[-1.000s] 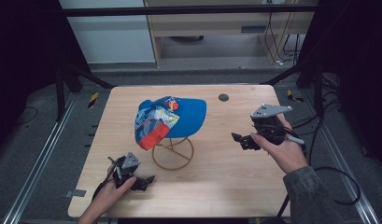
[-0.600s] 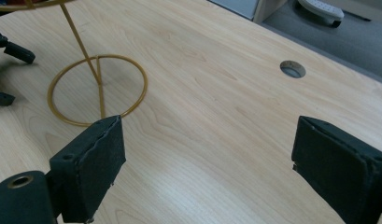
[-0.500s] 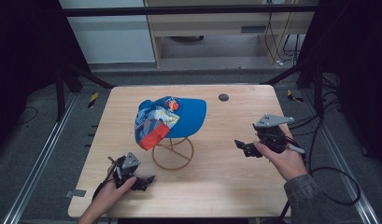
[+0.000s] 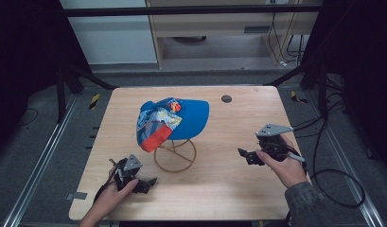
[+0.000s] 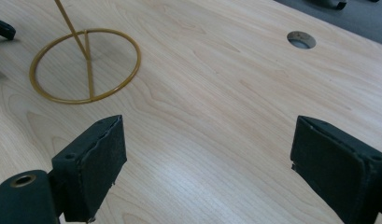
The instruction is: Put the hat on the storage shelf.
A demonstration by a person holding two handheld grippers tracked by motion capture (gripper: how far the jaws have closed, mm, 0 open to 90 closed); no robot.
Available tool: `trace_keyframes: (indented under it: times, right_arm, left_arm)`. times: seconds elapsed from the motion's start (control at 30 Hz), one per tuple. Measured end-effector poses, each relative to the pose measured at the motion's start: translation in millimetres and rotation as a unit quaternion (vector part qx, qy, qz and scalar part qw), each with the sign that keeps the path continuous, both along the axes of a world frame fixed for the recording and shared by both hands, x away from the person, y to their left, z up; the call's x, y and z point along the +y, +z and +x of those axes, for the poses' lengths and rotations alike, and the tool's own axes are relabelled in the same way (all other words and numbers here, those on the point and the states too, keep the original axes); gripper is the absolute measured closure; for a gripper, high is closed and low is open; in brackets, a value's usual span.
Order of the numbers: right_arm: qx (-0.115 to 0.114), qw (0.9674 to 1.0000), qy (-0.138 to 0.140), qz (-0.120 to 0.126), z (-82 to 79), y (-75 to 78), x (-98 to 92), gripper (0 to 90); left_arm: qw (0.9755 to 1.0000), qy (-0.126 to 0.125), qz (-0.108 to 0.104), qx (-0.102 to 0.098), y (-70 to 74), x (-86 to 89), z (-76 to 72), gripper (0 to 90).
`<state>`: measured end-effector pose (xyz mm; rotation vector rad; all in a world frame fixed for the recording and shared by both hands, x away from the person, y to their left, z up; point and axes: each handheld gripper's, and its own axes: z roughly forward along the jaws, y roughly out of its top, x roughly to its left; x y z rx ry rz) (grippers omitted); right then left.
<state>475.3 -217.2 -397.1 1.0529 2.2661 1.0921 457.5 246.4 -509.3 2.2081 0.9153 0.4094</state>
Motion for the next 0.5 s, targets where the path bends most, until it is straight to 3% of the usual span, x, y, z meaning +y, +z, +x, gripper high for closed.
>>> trace_keyframes:
  times: [0.5]
  right_arm:
    - [0.014, 0.9999, 0.0, -0.002, -0.5, -26.7, 3.6, 10.6]
  left_arm:
    - [1.0, 0.001, -0.001, 0.001, -0.1, -0.2, -0.3, 0.0]
